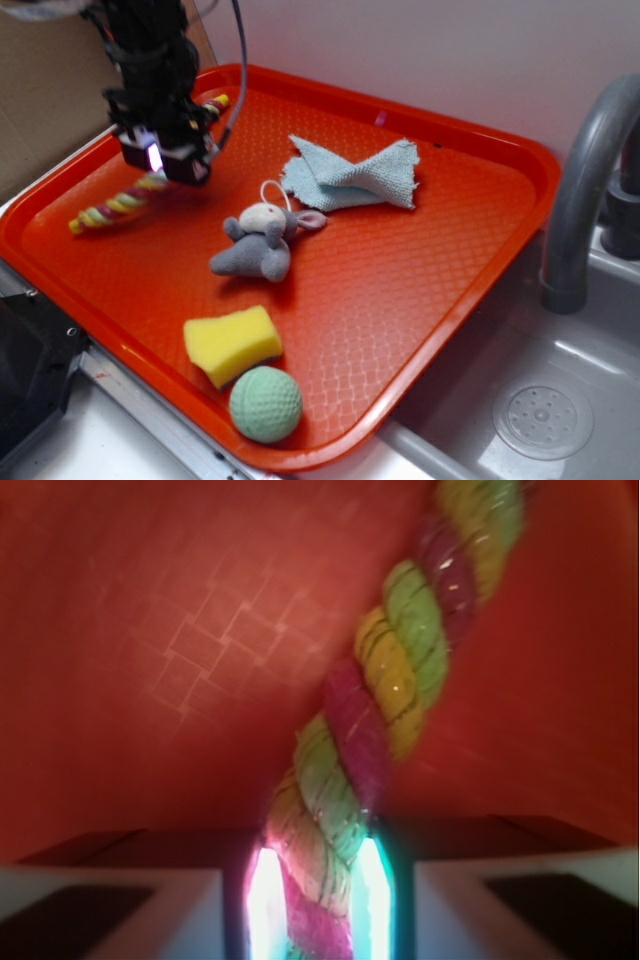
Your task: Grab the multicolored rope.
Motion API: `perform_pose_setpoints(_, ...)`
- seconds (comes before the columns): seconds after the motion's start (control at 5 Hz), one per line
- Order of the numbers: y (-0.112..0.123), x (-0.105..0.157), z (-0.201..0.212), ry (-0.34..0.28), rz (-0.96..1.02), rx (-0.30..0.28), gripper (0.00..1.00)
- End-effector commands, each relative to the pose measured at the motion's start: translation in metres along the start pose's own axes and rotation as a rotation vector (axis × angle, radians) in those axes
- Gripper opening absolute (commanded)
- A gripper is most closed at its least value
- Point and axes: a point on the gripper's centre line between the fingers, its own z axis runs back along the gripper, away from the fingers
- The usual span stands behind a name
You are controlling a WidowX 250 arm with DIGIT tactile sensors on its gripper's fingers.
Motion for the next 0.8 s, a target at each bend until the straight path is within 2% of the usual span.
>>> perform_pose_setpoints(0.0,-0.007,-0.017,0.114,-0.219,-0.037,-0.076,0.00)
perform_pose_setpoints(0.2,-0.009,-0.031,0.164,-0.263,-0.027,-0.173,0.00)
perform_pose_setpoints(0.4,-0.010,-0.024,0.157,-0.249,-0.022,-0.165,0.00)
perform_pose_setpoints(0.6,-0.012,-0.022,0.156,-0.245,-0.100,-0.158,0.00)
